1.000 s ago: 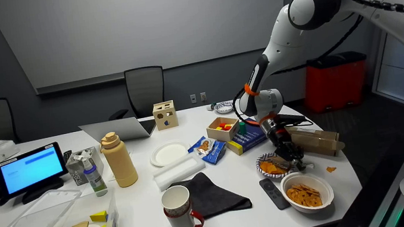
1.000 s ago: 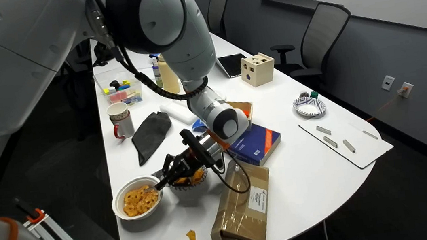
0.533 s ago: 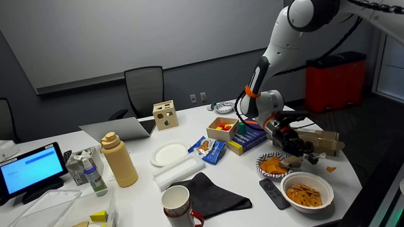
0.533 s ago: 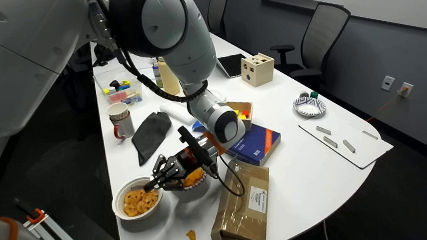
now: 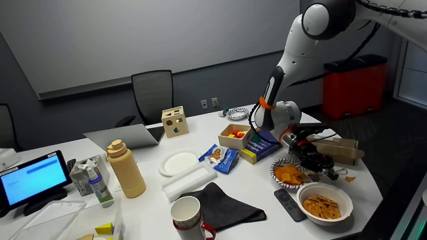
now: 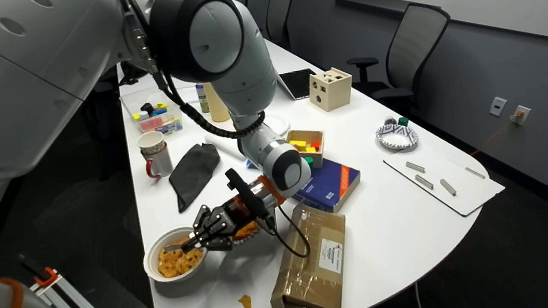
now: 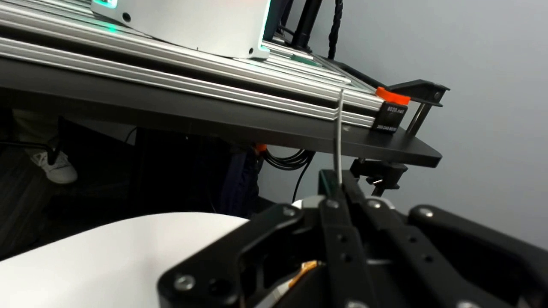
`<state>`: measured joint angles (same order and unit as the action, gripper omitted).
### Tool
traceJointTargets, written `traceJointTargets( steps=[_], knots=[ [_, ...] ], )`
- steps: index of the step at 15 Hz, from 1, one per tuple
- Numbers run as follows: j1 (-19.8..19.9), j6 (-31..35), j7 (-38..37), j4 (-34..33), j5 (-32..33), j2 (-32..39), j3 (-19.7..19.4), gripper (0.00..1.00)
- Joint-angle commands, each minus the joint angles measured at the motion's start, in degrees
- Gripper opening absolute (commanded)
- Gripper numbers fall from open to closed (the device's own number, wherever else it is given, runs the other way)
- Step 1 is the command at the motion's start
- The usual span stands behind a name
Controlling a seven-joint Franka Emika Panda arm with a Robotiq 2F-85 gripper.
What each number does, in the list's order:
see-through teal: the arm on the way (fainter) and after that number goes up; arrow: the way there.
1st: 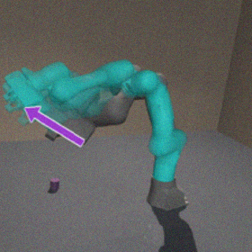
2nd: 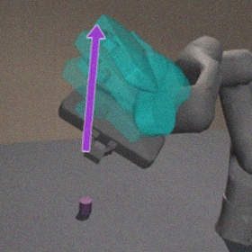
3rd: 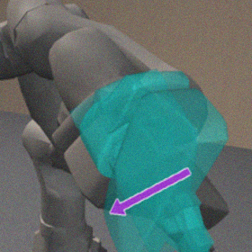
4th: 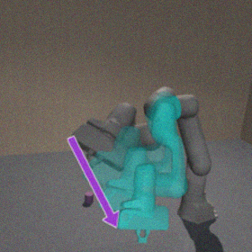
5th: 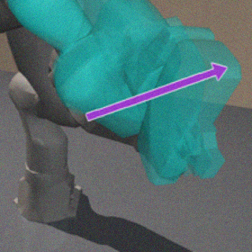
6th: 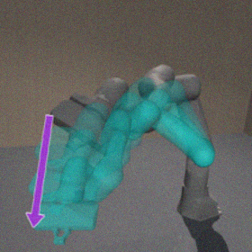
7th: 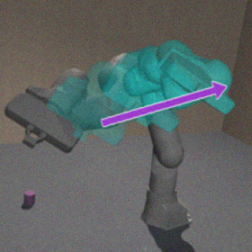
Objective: Pick up the spatula and scoop some chips from the white and purple bowl
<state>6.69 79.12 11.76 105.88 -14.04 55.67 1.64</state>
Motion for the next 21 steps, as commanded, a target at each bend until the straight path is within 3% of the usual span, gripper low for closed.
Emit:
traceJointTargets(
  steps=[1, 13, 18, 21],
  knots=[
    [0.1, 4.1, 2.7, 0.7, -1.1, -0.8, 1.3, 0.01],
    [1.9, 11.4, 11.7, 3.7, -3.1, -7.8, 3.7, 0.01],
    [1.5, 12.4, 9.1, -0.2, -3.8, -6.2, 2.6, 0.01],
    [1.1, 9.0, 5.8, -3.4, -3.4, -3.4, 2.0, 0.01]
  ],
)
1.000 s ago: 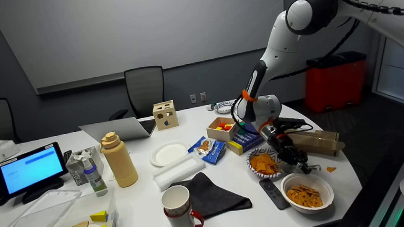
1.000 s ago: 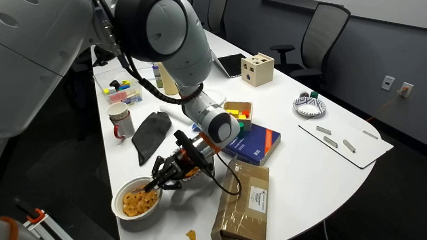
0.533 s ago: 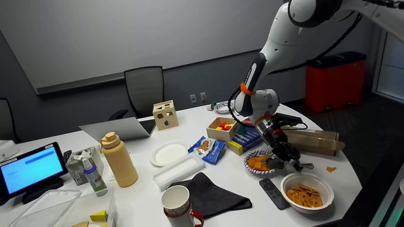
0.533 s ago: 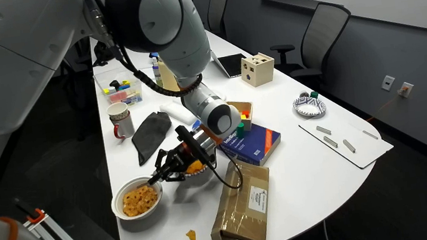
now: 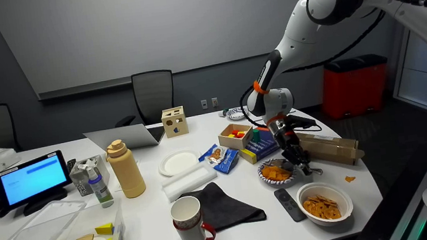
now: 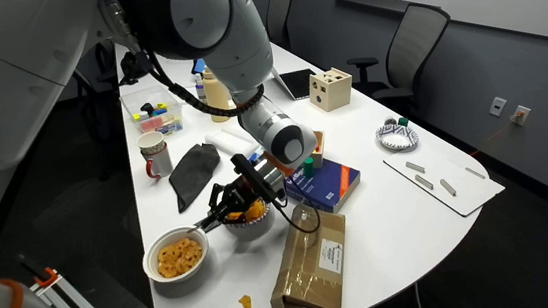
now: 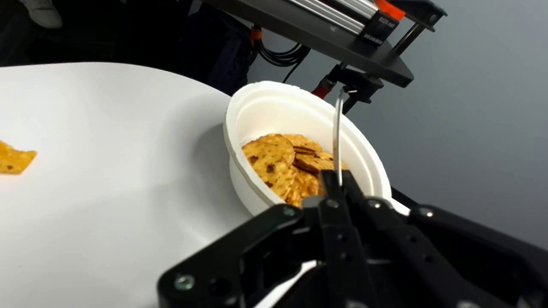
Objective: Pick up the spatula and scoop some chips from the white and purple bowl
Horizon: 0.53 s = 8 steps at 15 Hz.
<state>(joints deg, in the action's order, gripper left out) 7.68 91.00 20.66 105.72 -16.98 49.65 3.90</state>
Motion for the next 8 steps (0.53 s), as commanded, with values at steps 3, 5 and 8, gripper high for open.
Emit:
traceJointTargets(
  steps=[3, 5, 8],
  knots=[
    [0.3, -7.0, -5.3, -6.2, -1.0, 5.2, 0.0, 0.01],
    [0.2, -9.8, -6.5, -8.3, -1.2, 7.2, 0.0, 0.01],
    [-0.1, -11.1, -8.0, -9.9, -2.0, 9.0, 0.0, 0.01]
  ],
)
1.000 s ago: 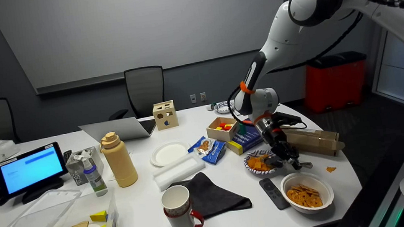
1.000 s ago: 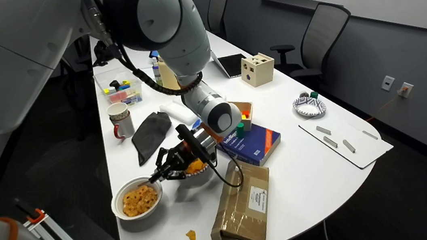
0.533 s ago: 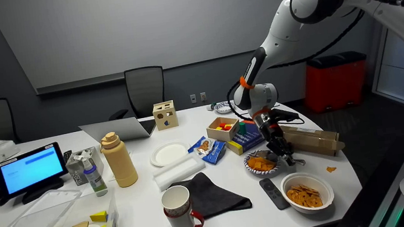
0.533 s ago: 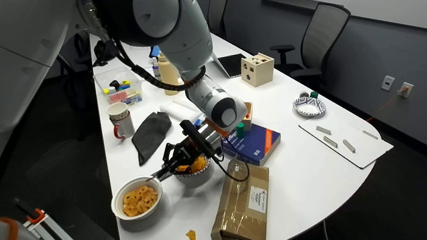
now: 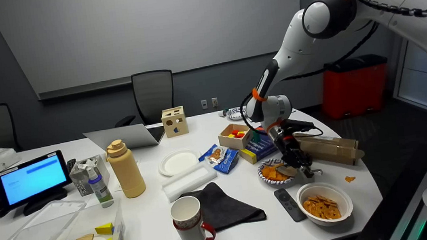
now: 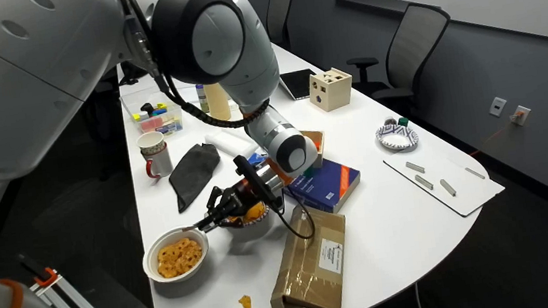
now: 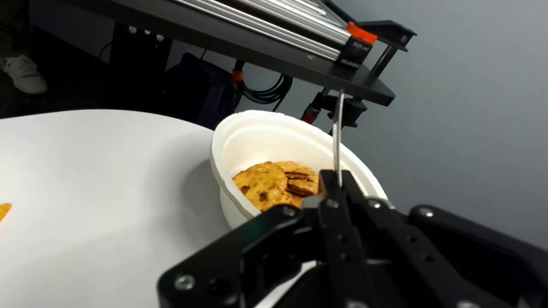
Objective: Pick up the spatula and scoop some chips from the white and purple bowl
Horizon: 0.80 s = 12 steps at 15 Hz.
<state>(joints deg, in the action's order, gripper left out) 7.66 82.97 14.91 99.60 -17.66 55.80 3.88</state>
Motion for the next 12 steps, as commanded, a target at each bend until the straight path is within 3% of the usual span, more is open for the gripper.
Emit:
traceJointTargets(
  steps=[1, 12],
  knots=[
    [-0.3, -2.4, -2.3, -4.1, -1.5, 3.3, 0.1, 0.01],
    [-1.1, 5.1, 2.5, -1.2, -1.5, 0.7, 2.3, 0.01]
  ],
)
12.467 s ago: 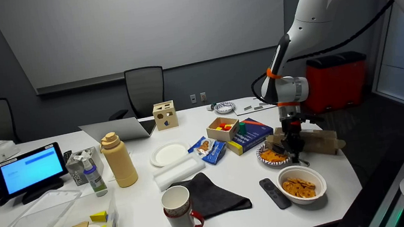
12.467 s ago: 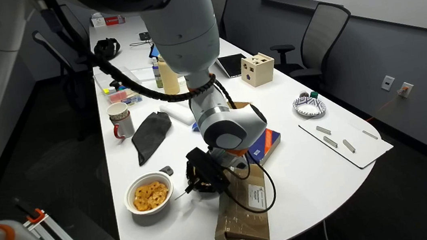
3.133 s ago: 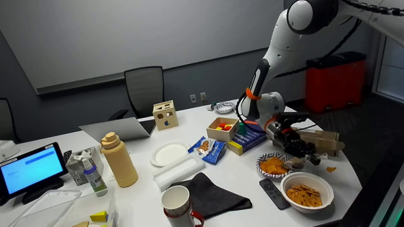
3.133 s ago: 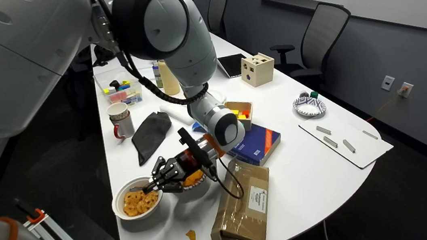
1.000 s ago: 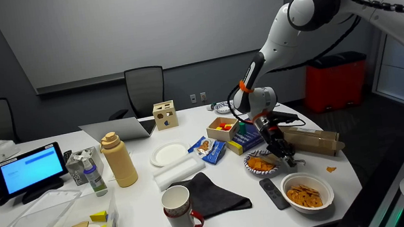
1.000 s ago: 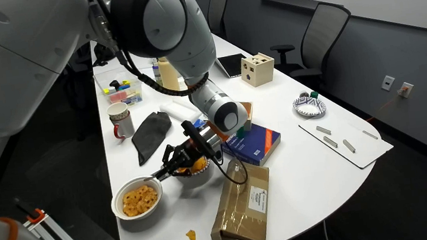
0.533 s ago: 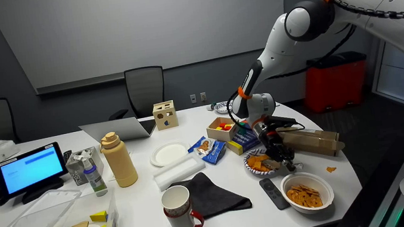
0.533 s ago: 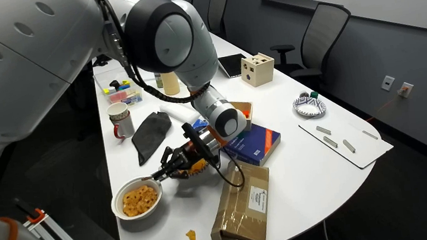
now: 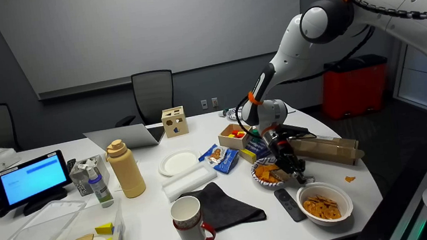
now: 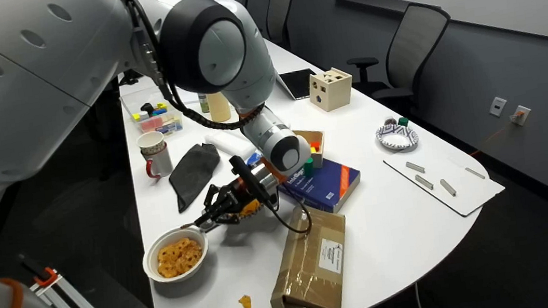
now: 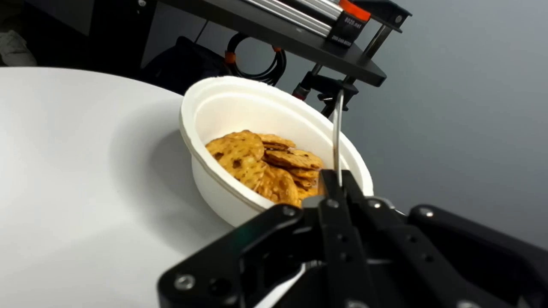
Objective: Pick up the spatula and scoop some chips from the white and purple bowl
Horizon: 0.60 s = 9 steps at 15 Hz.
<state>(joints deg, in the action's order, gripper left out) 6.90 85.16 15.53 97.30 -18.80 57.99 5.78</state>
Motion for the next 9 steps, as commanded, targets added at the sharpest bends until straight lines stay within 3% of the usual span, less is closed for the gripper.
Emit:
traceJointTargets(
  steps=[1, 9],
  knots=[
    [-0.3, 4.2, 2.4, 1.6, -0.3, -2.0, 0.5, 0.01],
    [-2.0, 13.6, 5.7, 12.5, 4.3, -12.0, 0.1, 0.01]
  ],
)
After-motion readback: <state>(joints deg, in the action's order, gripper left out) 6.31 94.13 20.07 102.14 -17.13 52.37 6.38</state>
